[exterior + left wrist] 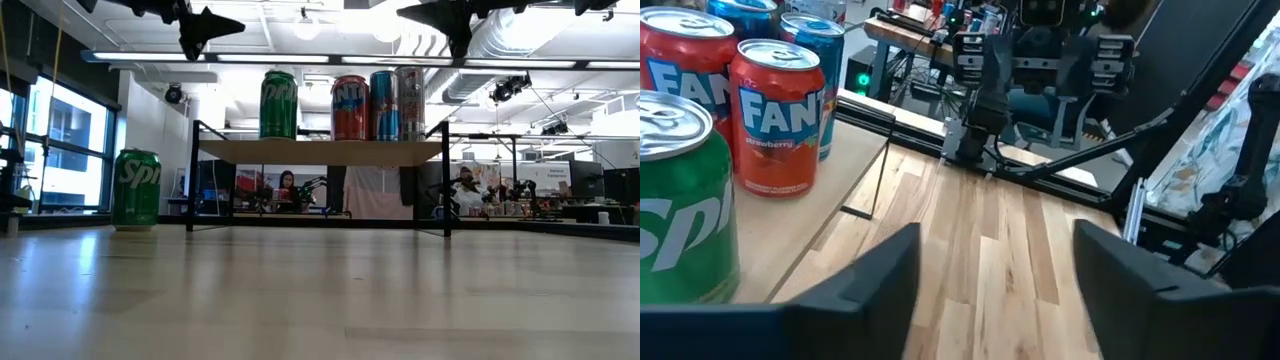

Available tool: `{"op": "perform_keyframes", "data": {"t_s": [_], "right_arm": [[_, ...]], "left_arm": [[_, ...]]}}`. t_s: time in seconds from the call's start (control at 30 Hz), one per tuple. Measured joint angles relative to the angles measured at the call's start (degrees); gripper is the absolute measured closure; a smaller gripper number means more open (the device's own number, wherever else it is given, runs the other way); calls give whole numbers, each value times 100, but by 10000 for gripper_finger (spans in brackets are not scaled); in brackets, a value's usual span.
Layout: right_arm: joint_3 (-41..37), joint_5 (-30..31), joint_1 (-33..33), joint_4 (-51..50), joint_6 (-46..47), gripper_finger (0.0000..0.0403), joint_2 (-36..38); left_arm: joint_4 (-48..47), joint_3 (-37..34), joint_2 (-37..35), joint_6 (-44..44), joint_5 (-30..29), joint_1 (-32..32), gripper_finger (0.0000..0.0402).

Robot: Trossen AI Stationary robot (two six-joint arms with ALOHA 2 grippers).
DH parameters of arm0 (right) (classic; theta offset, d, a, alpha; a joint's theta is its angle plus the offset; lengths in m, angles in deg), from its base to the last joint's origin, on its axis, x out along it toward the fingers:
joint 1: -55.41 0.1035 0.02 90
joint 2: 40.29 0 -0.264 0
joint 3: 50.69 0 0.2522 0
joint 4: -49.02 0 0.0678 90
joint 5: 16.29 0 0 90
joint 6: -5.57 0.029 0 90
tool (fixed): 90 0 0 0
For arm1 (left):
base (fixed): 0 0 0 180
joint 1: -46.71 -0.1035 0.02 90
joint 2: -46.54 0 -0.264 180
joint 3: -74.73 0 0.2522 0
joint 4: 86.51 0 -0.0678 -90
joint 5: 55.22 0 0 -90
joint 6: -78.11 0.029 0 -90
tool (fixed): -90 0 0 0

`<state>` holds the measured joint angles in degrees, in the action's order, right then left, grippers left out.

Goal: Place canned beverage on shelf
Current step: Put the bottom green soda can on the shelf

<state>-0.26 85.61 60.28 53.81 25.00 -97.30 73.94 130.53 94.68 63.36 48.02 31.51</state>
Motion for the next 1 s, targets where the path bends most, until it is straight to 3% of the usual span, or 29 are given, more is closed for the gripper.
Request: {"op": "perform_keyframes", "data": {"t_s": [0.13, 0.2, 0.3, 0.37, 0.53, 0.73, 1.0], "right_arm": [[0, 219, -1, -52, -49, 353, 0], [0, 251, -34, -148, -168, 388, 0], [0, 253, -58, -316, -187, 377, 0], [0, 241, -76, -472, -289, 382, 0], [0, 165, -74, -671, -543, 396, 0], [0, 138, -74, -676, -779, 401, 0], [0, 136, -151, -679, -766, 402, 0]], "left_arm": [[-83, 0, 0, 248, -82, 0, 258], [-103, 0, 0, 337, -97, 0, 304], [-241, 0, 1, 468, -103, 0, 375], [-177, -96, 17, 467, -104, 0, 393], [516, -708, 38, 156, -382, 0, 398], [1680, -1520, 328, -278, -1161, -22, 401], [1854, -1354, 897, -360, -1676, -290, 401]]}}
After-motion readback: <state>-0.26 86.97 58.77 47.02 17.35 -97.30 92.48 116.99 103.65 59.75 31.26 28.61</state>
